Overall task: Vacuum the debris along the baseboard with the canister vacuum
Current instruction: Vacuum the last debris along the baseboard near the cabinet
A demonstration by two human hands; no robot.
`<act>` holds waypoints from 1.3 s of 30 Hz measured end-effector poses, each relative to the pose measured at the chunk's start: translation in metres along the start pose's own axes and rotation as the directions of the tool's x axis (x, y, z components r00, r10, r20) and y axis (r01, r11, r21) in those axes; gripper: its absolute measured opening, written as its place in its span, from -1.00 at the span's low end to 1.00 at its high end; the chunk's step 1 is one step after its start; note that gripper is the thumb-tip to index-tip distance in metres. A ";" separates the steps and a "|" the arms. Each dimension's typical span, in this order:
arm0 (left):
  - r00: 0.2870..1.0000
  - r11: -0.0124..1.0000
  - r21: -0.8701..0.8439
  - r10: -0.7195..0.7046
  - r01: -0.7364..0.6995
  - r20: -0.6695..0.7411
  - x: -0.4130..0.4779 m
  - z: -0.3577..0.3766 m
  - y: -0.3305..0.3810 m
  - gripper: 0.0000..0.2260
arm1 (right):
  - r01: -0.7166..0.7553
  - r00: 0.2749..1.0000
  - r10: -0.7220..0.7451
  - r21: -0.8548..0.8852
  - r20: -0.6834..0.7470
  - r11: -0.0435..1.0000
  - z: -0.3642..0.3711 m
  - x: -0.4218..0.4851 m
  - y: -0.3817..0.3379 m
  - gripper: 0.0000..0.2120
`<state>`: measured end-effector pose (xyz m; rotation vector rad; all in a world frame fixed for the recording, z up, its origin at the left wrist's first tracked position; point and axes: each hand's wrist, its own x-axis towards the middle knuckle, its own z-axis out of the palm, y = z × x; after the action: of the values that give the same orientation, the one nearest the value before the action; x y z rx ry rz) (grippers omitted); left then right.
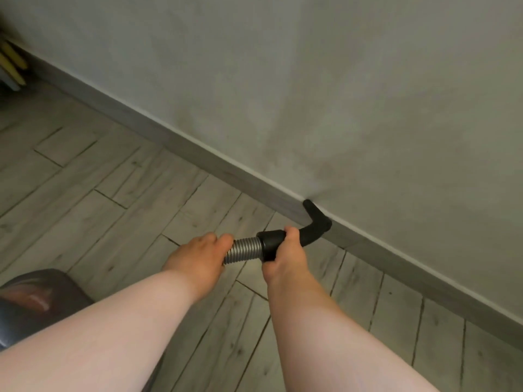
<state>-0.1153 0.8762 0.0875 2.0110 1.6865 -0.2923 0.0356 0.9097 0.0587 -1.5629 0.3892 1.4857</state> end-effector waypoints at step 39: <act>0.805 0.628 -0.644 -0.592 0.437 -0.031 0.044 -0.125 -0.221 -0.56 | 0.277 0.878 0.148 -0.735 0.455 0.619 0.389 -0.049 0.080 -0.53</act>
<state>-0.3381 1.0009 0.1220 1.0734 2.1467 0.3120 -0.2765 1.1496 0.1292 -1.7136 -0.7367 2.0575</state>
